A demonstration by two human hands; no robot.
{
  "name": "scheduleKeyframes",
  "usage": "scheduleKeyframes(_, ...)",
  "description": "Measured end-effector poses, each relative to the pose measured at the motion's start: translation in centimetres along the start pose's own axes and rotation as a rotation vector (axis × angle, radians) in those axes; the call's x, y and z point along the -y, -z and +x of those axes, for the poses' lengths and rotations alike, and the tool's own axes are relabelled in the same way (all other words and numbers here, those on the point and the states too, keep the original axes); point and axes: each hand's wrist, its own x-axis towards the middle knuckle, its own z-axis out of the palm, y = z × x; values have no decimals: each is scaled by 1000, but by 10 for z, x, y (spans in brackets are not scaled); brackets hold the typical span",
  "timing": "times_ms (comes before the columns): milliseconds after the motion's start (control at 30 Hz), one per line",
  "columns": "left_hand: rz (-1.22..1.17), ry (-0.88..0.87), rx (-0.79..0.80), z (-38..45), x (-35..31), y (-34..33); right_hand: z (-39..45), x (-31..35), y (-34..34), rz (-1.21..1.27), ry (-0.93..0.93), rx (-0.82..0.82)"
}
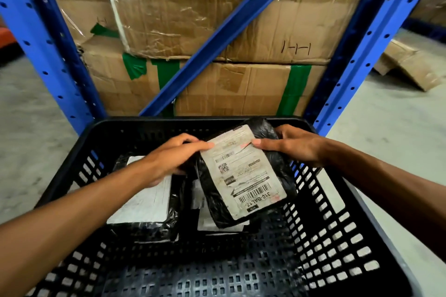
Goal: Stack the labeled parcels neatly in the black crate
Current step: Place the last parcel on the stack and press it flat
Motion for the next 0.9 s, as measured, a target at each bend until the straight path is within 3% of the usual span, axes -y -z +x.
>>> scheduleKeyframes(67, -152, 74, 118, 0, 10, -11, -2, -4, 3, 7, -21, -9)
scheduleKeyframes(133, -201, 56, 99, 0, 11, -20, -3, -4, 7, -21, -33, 3)
scheduleKeyframes(233, 44, -60, -24, 1, -2, -23, -5, 10, 11, -97, -10, 62)
scheduleKeyframes(400, 282, -304, 237, -9, -16, -28, 2, 36, -7, -512, 105, 157)
scheduleKeyframes(567, 118, -344, 24, -11, -11, -24, 0, 19, 10, -485, 24, 58)
scheduleKeyframes(667, -106, -235, -60, -13, -4, -6, 0, -8, 11, -248, -138, -51)
scheduleKeyframes(767, -320, -150, -2, -19, 5, 0, 3, -34, -14, 141, -320, 100)
scheduleKeyframes(833, -431, -102, 46, -22, 13, -3, 5, -42, -33, 355, -254, 120)
scheduleKeyframes(900, -522, -47, 81, -24, 18, -2, 7, -43, -43, 519, -161, -5)
